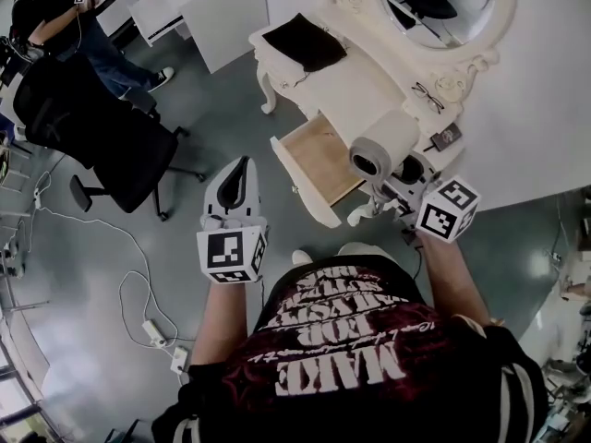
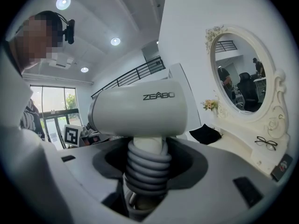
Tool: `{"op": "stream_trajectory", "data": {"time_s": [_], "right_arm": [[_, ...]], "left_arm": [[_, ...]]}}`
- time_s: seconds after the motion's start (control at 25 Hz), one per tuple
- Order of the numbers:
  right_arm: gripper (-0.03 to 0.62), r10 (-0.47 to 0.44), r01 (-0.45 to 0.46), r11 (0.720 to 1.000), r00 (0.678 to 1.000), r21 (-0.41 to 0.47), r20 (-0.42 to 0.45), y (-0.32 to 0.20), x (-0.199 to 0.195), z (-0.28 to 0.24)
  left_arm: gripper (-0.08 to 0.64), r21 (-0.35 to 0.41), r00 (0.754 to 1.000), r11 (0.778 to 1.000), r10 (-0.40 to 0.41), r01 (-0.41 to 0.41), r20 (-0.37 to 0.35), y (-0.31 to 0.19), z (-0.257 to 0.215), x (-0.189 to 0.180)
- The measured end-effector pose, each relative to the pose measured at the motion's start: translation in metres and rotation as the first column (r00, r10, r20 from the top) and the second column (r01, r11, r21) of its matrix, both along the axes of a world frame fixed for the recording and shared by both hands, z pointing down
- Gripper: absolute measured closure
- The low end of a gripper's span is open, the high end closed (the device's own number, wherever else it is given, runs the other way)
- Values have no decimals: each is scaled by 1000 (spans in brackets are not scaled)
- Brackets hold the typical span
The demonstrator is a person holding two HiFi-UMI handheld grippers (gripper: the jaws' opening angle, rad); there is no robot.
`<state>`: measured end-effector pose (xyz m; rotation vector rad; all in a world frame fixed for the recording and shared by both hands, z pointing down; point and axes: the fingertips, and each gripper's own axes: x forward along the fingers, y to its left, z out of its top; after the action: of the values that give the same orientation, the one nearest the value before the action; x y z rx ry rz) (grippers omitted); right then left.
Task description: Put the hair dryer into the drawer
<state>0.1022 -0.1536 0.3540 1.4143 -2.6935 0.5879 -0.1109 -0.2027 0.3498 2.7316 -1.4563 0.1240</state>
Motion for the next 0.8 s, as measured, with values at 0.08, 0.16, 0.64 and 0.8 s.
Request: {"op": "stream_trajectory", "data": {"time_s": [0.08,0.16,0.64,0.8], "right_arm": [[362,8,-8,1000,1000,-11,6,3,3,1],[362,10,-10,1000,1000,-10,17,5,3,0],[362,-38,41,999,995,-30,93,-21,3,11],[362,-65,69,997,992,-33,113,-38,-1,14]], "left_arm": [[555,-7,1000,1000,14,-14,-6,2,5,6],[555,-13,1000,1000,25,-26,-8,4,7,10],[555,-21,999,999,-34,34,32,-3,9,3],[555,-23,997,997,-66,67,45,-14,8,-2]]}}
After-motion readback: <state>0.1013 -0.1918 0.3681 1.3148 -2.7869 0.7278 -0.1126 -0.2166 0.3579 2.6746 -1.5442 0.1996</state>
